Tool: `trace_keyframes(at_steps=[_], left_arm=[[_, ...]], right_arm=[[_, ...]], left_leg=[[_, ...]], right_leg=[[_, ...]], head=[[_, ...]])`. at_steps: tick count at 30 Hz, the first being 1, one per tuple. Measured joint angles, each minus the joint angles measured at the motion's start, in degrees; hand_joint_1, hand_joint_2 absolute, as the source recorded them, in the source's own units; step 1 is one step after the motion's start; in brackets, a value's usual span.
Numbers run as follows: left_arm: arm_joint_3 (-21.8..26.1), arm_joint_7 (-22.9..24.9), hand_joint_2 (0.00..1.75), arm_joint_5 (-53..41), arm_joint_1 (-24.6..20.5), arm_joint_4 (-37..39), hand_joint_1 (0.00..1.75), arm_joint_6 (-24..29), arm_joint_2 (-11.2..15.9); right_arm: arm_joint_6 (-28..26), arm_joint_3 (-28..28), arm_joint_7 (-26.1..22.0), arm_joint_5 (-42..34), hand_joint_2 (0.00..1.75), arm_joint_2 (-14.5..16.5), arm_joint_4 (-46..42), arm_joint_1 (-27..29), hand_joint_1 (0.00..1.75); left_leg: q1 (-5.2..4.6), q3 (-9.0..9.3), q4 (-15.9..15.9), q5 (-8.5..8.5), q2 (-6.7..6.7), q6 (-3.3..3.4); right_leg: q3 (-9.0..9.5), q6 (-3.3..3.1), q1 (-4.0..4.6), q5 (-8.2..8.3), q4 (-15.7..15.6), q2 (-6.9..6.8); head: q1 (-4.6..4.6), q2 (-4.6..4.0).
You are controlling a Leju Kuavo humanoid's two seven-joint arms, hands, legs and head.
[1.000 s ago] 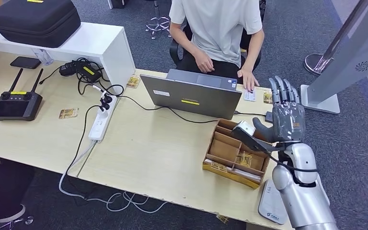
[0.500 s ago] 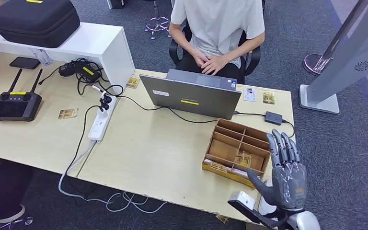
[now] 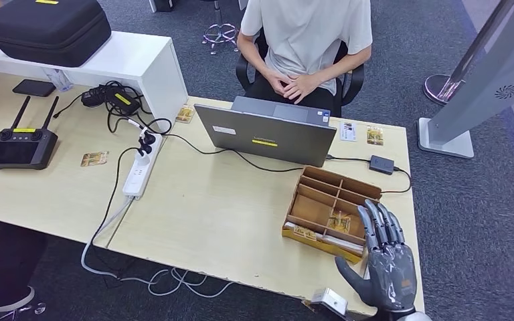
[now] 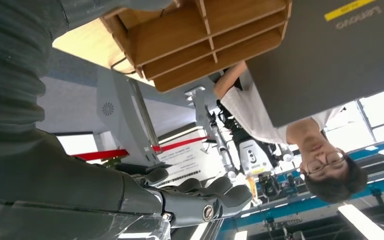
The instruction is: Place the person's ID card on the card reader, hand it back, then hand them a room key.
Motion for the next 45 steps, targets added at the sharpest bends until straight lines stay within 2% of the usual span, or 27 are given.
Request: trace_keyframes(at_steps=[12,24,34,37,39,42,45], left_arm=[[0.0,0.02,1.75,-0.51,-0.02,0.0,0.0,-0.04,-0.05],[0.0,0.07,1.75,-0.88,-0.01,0.0,0.0,-0.19,-0.05],[0.0,0.09,1.75,-1.19,-0.03,0.0,0.0,-0.6,-0.05],[0.0,0.09,1.75,-1.37,-0.04,0.0,0.0,-0.8,-0.05],[0.0,0.09,1.75,-1.56,-0.05,0.0,0.0,-0.91,-0.05],[0.0,0.09,1.75,-1.89,-0.06,0.0,0.0,-0.98,-0.05],[0.0,0.09,1.75,-2.11,-0.07,0.0,0.0,-1.0,-0.05]], right_arm=[[-0.42,9.11,-1.6,-3.9,1.75,4.61,13.55,-1.51,0.0],[-0.5,11.86,-2.32,-4.84,1.75,6.56,19.34,-3.42,0.0],[-3.09,15.0,-4.01,-8.17,1.75,8.93,28.55,-9.05,0.0],[-7.39,15.16,-2.31,-4.99,1.75,9.69,30.89,-10.75,0.0],[-9.45,14.38,-1.1,0.9,1.75,10.49,31.49,-11.37,0.0],[-10.02,10.59,-1.23,12.04,1.75,12.38,30.57,-11.12,0.0],[-10.13,6.45,-1.74,16.16,1.75,13.97,29.49,-10.87,0.0]], left_leg=[[0.04,0.01,-0.02,0.02,0.02,-0.03],[0.03,0.01,-0.01,0.02,0.04,-0.03],[0.06,0.02,-0.01,0.07,0.04,-0.05],[0.06,0.03,-0.01,0.08,0.05,-0.05],[0.06,0.04,0.0,0.08,0.04,-0.05],[0.06,0.04,0.0,0.07,0.04,-0.05],[0.07,0.04,0.0,0.07,0.04,-0.05]], right_leg=[[0.01,0.0,0.02,0.0,0.02,-0.01],[0.02,0.0,0.01,0.0,0.02,0.01],[0.02,-0.01,0.03,0.02,0.03,0.02],[0.03,-0.01,0.03,0.03,0.02,0.02],[0.03,-0.02,0.03,0.03,0.02,0.02],[0.02,-0.02,0.04,0.03,0.02,0.02],[0.02,-0.02,0.04,0.02,0.02,0.02]], head=[[0.01,0.0],[0.01,0.0],[0.01,0.0],[0.01,0.0],[0.01,0.0],[0.0,0.0],[0.01,0.0]])
